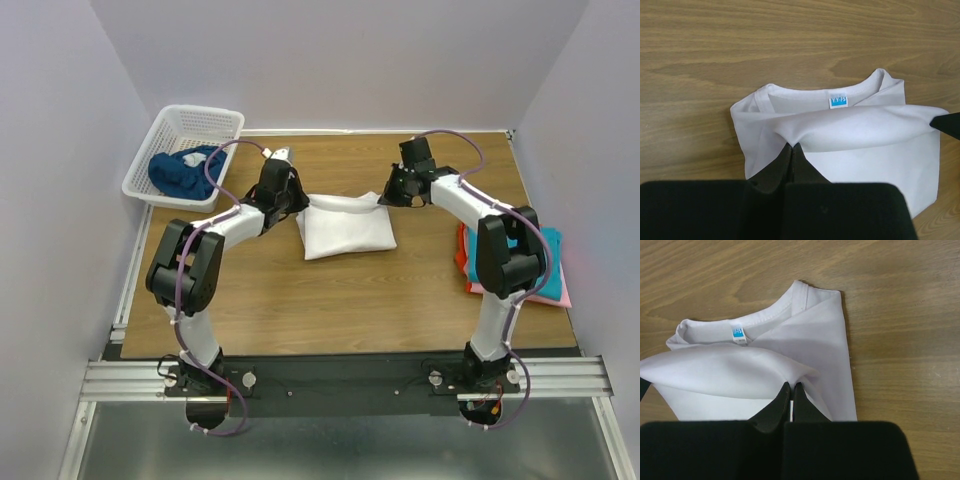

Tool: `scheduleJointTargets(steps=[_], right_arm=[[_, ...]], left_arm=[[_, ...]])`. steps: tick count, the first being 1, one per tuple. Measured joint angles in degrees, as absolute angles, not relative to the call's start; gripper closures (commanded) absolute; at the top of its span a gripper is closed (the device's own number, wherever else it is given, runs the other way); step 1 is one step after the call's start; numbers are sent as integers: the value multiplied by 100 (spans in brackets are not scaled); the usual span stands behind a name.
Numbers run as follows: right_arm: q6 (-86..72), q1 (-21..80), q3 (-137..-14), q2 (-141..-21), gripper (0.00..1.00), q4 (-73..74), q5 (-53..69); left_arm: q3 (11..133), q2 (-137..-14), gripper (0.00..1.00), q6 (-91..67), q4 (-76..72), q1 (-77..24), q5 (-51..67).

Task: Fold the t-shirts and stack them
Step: Fold the tshirt

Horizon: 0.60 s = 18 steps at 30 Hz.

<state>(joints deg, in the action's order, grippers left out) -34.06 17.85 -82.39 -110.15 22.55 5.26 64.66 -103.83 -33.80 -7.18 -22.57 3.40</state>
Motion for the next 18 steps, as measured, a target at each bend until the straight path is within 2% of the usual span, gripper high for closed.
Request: scheduleJointTargets(steps=[4,5,7,9,10,11,12,13,14,18], right_arm=[[-3428,1761,-8466,-11299,94,2233,521],[-3433,1750,-8545,-11397,87,2228,523],[-3446,1732,-8674,-11557,80,2204,526],[-3444,1723,-8799,-11695,53,2209,530],[-3463,1715,-8871,-11767,44,2198,534],[-3439,1712,-8917,-11813,32,2196,543],[-3422,1712,-8995,-11861,1,2200,569],[-3371,1712,-9021,-11872,0,2196,585],[-3391,1712,-9052,-11872,0,2202,609],[-3282,1712,-9061,-11703,0,2196,711]], left_arm=[[6661,-10637,100,-3369,-760,-2202,349],[6702,-10694,100,-3369,-766,-2185,349],[6783,-10809,83,-3369,-764,-2165,346],[6875,-10921,64,-3358,-751,-2145,349],[6930,-10962,54,-3352,-751,-2145,349],[6991,-10997,24,-3350,-749,-2143,357],[7037,-11002,12,-3288,-738,-2143,373],[7116,-10995,5,-3247,-727,-2143,386],[7166,-10984,3,-3275,-735,-2143,392],[7188,-10709,3,-3253,-742,-2150,454]])
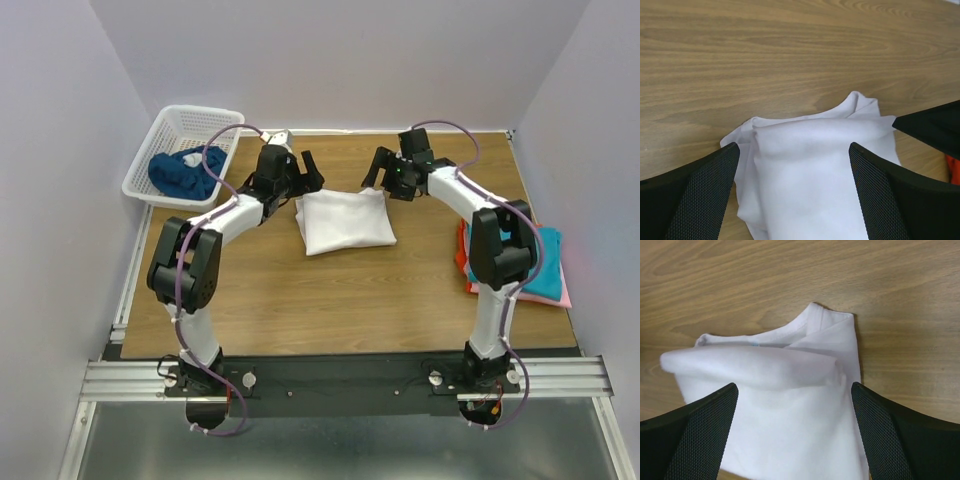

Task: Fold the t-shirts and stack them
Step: Fold the tshirt

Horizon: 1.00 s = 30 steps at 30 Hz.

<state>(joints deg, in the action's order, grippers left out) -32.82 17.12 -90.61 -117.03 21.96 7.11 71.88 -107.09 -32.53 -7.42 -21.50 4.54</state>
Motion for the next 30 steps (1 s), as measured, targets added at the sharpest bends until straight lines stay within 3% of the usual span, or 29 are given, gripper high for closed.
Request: scheduleJointTargets(steps=[6,11,17,30], right_arm=[[-3232,1712,-8193,-10580,0,1997,1186],[-3271,1712,-7907,-10315,0,1702,1708],[-3299,1712,-8031,-10923,0,1566,2034],[-3343,1712,-9553,-12783,0,1389,2134]], left_arm=[[6759,-9813,2,-3273,-1024,-2416,604],[6650,-9848,2,-3347,-1313,-2600,985],[6779,-10516,2,-3391,-1326,-2569,1127],[7019,-11518,2,-3448,-1313,-2174,1223]])
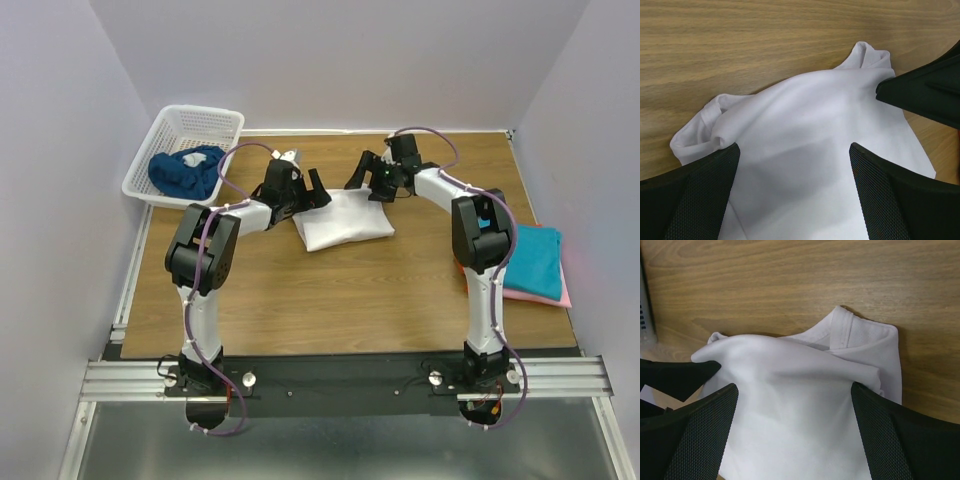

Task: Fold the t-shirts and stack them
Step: Fold the tshirt

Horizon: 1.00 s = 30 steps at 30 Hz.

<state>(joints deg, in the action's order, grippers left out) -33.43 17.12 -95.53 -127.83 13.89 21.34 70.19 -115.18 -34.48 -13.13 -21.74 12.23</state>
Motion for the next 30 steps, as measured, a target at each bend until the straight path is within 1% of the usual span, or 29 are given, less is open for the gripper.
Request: scheduleJointTargets(steps=[10,13,18,21,25,30], right_arm=[[-3138,1712,-9454,-12623,0,1334,2141],[-3044,1712,-9137,-12149,0,1380,2106],[-2906,1712,-8040,-10628,0,1304,1824],[-2851,1712,-7476,-10066,0,1256,1457],[-2821,1712,-7054,-9998,0,1319,1096],[-2724,1712,-6991,-10204,0,1374,947]], left_arm=[[7002,-11476,2,-3492,-1518,-2139,1439],[6910,-11146,2,-3489,-1466,-2147,1426],[6473,-10020,2,-3557,-1293,-2176,1035],[6045,-9529,2,-3658,-1190,-2200,816],[5714,-9504,2,-3743,-947,-2257,696],[5662,-9929,2,-3787,-729,-2353,696]])
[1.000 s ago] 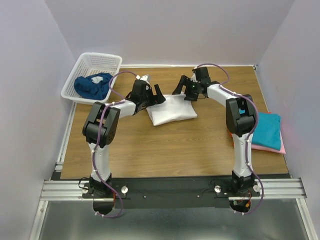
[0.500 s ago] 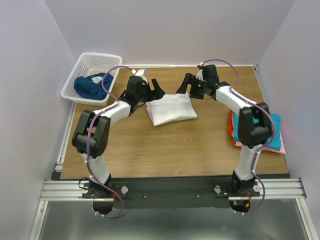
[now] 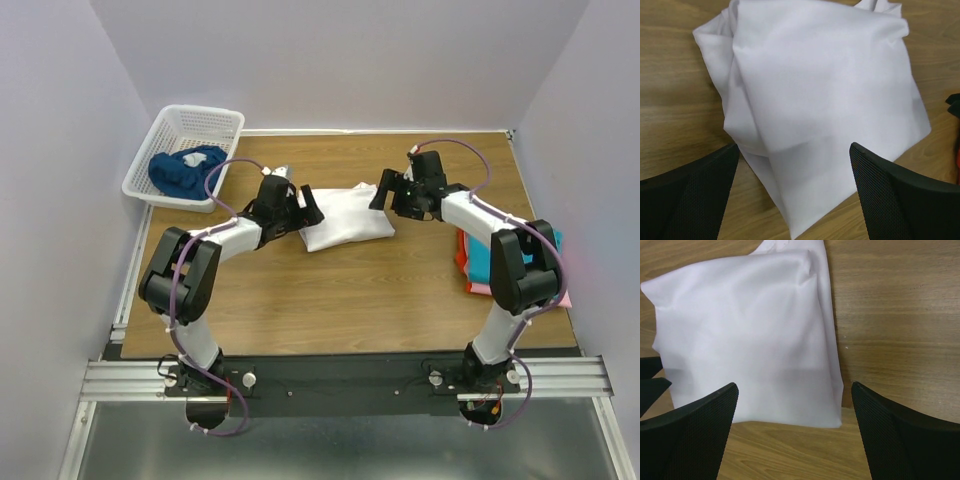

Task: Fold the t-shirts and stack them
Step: Fold the tshirt

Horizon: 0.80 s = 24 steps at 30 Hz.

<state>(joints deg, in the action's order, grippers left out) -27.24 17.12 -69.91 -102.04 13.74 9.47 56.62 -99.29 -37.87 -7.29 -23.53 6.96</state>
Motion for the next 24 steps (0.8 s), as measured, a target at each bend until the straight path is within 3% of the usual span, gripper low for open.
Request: scheduleJointTargets(steps=[3,7,10,11,12,13,16,24], right_arm=[[-2661,1712,-7002,-10350,0,1374,950],[-2563,1712,-7002,-10591,0,1376,967],[-2497,1719,-6973,-10663,0,1378,1004],[-2473,1730,-6952,-10663,0,1374,1013],[-2447,1732,-6930,-10661,0,1358,1020],[-2438,1741,-6890,-10659,0,1347,1024],[-2438,1767,-6737,-10654,0,1341,1026],[-2427,1798,-6536,-10307,0,1361,1031]], left_arm=[[5666,-10186,3,-3806,-670,-2373,696],[5699,-10372,16,-3846,-663,-2375,690],[5699,-10433,47,-3852,-692,-2370,683],[5684,-10438,63,-3857,-714,-2370,681],[5662,-10440,68,-3833,-725,-2373,683],[5614,-10442,83,-3813,-738,-2375,685],[5494,-10488,100,-3848,-819,-2375,705],[5417,-10571,100,-3852,-1149,-2375,744]])
